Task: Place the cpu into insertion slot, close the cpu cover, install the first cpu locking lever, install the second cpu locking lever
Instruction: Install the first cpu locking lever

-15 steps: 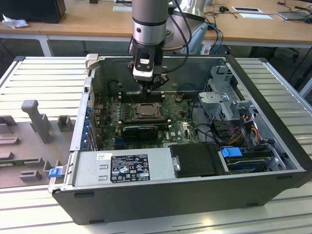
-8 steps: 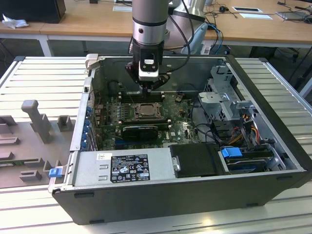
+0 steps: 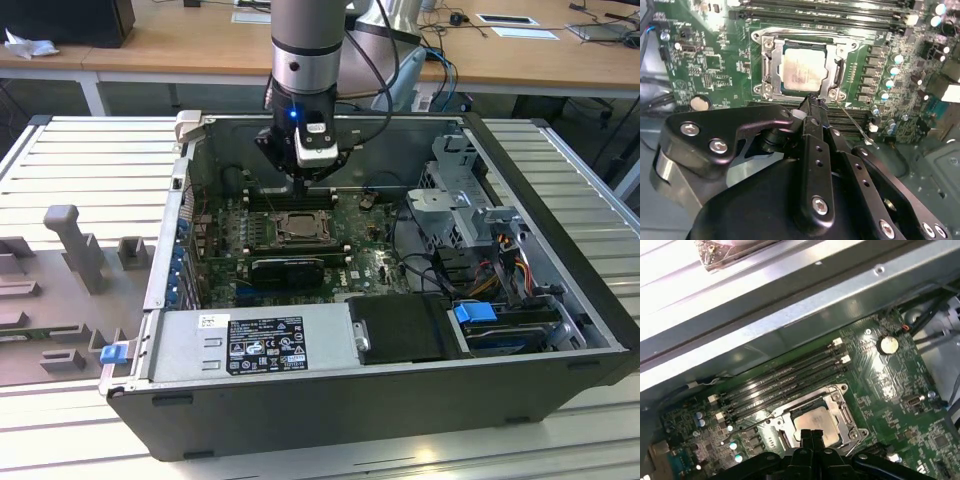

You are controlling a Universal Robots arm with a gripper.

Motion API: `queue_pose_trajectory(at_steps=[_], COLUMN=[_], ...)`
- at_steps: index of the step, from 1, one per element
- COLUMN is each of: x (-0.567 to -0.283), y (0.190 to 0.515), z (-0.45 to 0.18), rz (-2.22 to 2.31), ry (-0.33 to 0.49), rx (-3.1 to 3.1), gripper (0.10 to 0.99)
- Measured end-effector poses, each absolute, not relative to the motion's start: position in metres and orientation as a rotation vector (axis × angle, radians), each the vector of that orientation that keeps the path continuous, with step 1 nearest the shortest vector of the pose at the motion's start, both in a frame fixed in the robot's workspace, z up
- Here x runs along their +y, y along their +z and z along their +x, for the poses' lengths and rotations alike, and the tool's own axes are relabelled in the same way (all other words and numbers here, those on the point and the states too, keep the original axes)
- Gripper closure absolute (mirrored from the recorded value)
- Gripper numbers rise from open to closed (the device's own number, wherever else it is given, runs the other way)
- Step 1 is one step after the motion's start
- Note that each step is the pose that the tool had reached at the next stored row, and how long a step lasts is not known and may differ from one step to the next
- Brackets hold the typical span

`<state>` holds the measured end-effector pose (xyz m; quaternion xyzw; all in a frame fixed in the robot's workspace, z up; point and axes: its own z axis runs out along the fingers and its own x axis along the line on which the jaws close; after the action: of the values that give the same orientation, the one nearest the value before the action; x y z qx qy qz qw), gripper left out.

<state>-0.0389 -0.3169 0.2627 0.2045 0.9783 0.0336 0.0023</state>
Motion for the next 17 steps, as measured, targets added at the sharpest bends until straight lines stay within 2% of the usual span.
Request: queue_pose_trajectory(at_steps=[17], x=[-0.3169], y=[0.2607], z=[-0.0419], rz=[0.207], ry=[0.112], rx=[3.125], gripper=[0.98])
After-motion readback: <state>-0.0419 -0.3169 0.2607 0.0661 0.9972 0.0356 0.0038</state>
